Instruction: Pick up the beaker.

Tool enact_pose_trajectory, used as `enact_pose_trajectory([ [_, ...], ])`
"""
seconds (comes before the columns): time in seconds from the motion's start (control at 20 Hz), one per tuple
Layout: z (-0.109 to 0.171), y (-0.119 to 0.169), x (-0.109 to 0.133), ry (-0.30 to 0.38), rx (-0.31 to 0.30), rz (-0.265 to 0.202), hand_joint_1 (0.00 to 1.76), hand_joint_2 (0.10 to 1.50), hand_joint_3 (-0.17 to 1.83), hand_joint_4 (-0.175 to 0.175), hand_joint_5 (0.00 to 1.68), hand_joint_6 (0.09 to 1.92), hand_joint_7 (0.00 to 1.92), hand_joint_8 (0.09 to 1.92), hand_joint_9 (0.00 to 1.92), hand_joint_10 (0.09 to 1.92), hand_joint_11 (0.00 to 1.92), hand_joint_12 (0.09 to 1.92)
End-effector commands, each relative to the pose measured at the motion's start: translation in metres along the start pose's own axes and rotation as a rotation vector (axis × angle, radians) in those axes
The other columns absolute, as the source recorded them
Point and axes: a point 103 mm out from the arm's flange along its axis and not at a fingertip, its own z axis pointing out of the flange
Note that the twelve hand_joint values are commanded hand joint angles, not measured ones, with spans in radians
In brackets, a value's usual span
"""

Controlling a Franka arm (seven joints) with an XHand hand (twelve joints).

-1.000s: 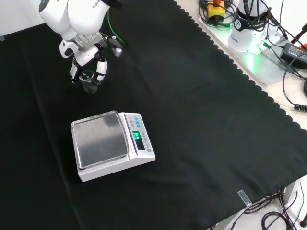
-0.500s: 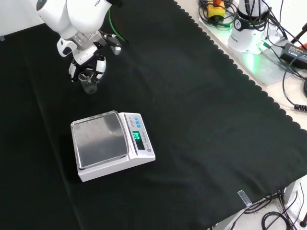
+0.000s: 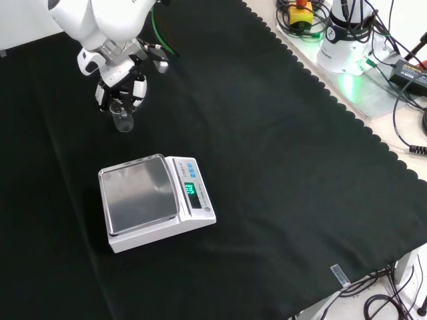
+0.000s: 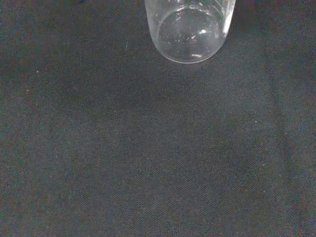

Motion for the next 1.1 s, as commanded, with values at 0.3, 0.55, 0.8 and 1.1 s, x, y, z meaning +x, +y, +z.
enact_pose_trajectory([
  [0.3, 0.022, 0.018, 0.005, 0.016, 0.100, 0.006, 0.87, 0.77, 0.60, -0.171, 0.59, 0.40, 0.65, 0.72, 1.00, 0.48, 0.96, 1.04],
  [0.55, 0.025, 0.021, 0.009, -0.036, 0.095, 0.014, 0.95, 0.79, 0.60, -0.175, 0.65, 0.47, 0.75, 0.73, 1.06, 0.52, 1.06, 0.99],
  [0.8, 0.022, 0.022, 0.011, -0.060, 0.088, 0.020, 1.11, 0.80, 0.59, -0.175, 0.77, 0.60, 0.91, 0.77, 1.23, 0.40, 1.26, 0.82],
  [1.1, 0.008, 0.014, 0.012, -0.060, 0.058, 0.020, 1.16, 0.80, 0.62, -0.175, 0.80, 0.65, 0.95, 0.82, 1.26, 0.41, 1.34, 0.75],
])
